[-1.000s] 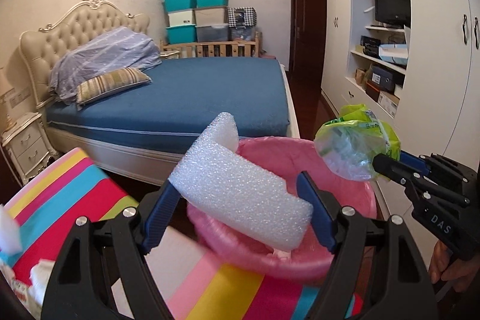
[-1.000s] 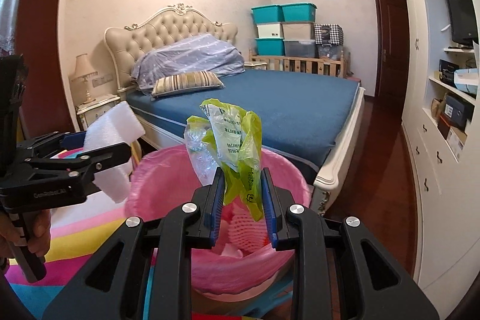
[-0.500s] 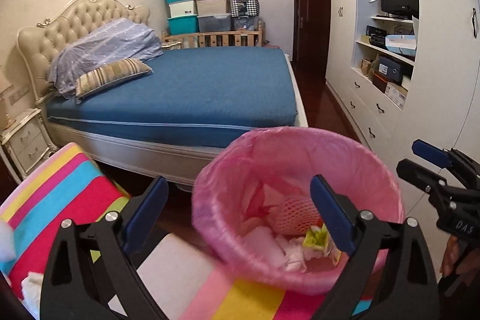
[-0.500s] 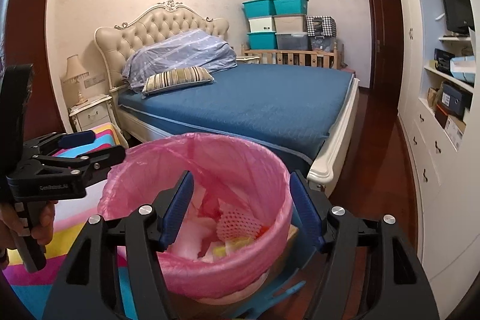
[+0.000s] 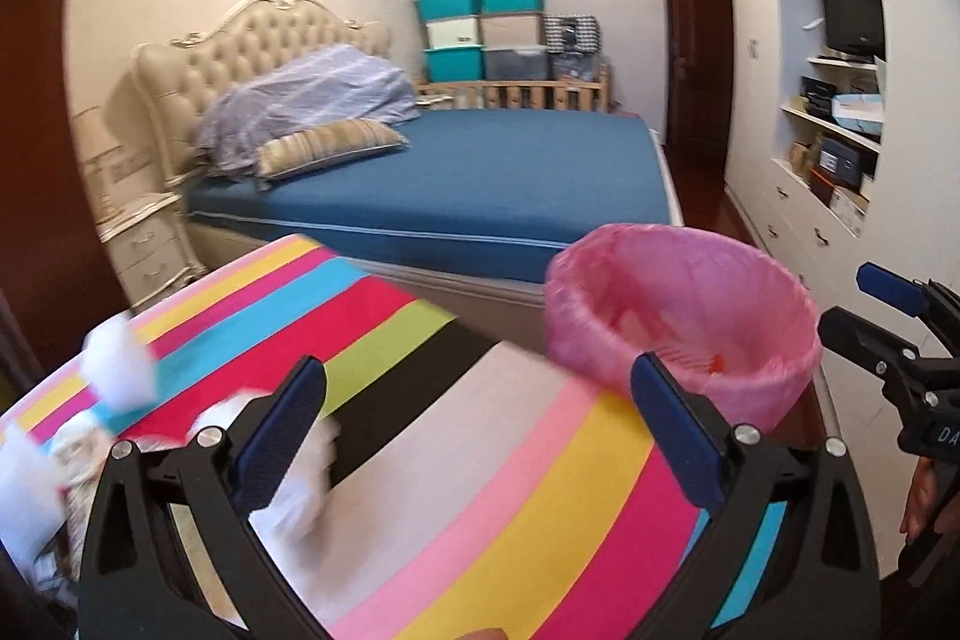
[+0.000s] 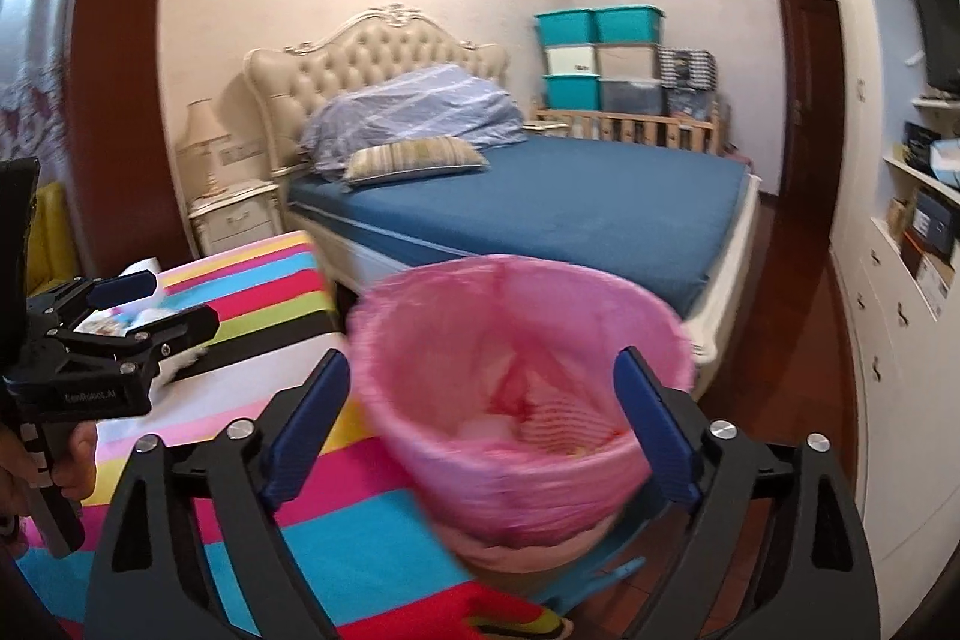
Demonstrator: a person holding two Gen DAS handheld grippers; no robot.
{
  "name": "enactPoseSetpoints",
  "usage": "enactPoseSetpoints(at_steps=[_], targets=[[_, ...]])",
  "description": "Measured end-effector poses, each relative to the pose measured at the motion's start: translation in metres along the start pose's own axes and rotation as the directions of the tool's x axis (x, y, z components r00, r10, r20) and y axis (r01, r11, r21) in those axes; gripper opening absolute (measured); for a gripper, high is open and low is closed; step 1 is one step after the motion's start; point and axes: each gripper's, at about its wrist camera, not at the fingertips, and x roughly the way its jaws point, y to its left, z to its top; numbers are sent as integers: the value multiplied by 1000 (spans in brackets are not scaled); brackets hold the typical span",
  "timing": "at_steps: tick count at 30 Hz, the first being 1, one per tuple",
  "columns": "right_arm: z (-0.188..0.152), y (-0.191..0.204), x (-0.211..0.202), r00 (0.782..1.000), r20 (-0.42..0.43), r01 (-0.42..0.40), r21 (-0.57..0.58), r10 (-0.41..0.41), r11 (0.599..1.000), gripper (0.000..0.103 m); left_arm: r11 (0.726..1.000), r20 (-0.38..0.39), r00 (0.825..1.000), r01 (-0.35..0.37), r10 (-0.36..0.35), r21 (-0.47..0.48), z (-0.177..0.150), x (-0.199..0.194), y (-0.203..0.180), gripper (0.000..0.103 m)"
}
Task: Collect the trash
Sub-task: 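Move both tools back to the remaining items on the table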
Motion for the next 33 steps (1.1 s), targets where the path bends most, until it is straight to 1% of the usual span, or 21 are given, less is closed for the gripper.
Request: enactPoseSetpoints(at_steps=[1, 3, 8, 10, 13, 17, 19, 22, 24, 27, 28, 29, 33], targets=[[-1, 10, -1, 1000, -4, -18, -7, 18, 1000, 85, 1000, 7, 1000, -25, 26, -16, -7, -12, 9, 98], [-2, 28, -1, 999, -17, -50, -25, 50, 998, 85, 999, 11, 999, -34, 35, -40, -16, -28, 22, 98], [-6, 68, 0, 991, -49, -124, -50, 121, 991, 85, 989, -15, 995, -95, 94, -111, -47, -73, 67, 98], [-9, 85, 1, 987, -67, -150, -61, 146, 987, 85, 981, -13, 991, -132, 131, -142, -60, -94, 87, 98], [-13, 107, 5, 979, -97, -184, -60, 178, 981, 85, 970, -31, 984, -177, 174, -167, -75, -118, 111, 98], [-21, 138, 7, 967, -127, -229, -57, 221, 972, 85, 939, -57, 966, -260, 253, -227, -98, -152, 148, 98], [-22, 153, 9, 960, -139, -252, -62, 242, 966, 85, 917, -68, 948, -317, 309, -243, -109, -169, 165, 98], [-22, 176, 9, 952, -148, -280, -81, 266, 956, 85, 895, -84, 926, -377, 368, -240, -120, -185, 182, 98], [-24, 194, 8, 944, -156, -307, -95, 291, 947, 85, 874, -96, 907, -421, 411, -241, -128, -195, 194, 98], [-26, 224, 9, 923, -186, -365, -135, 338, 921, 85, 861, -119, 894, -448, 432, -241, -138, -205, 212, 98], [-28, 233, 8, 916, -194, -381, -152, 350, 912, 85, 855, -121, 889, -458, 442, -242, -140, -209, 217, 98], [-30, 246, 7, 906, -205, -406, -172, 371, 897, 85, 847, -126, 881, -473, 456, -244, -143, -212, 222, 98], [-38, 281, 5, 876, -247, -469, -229, 415, 853, 85, 830, -144, 870, -493, 471, -262, -152, -222, 242, 98]])
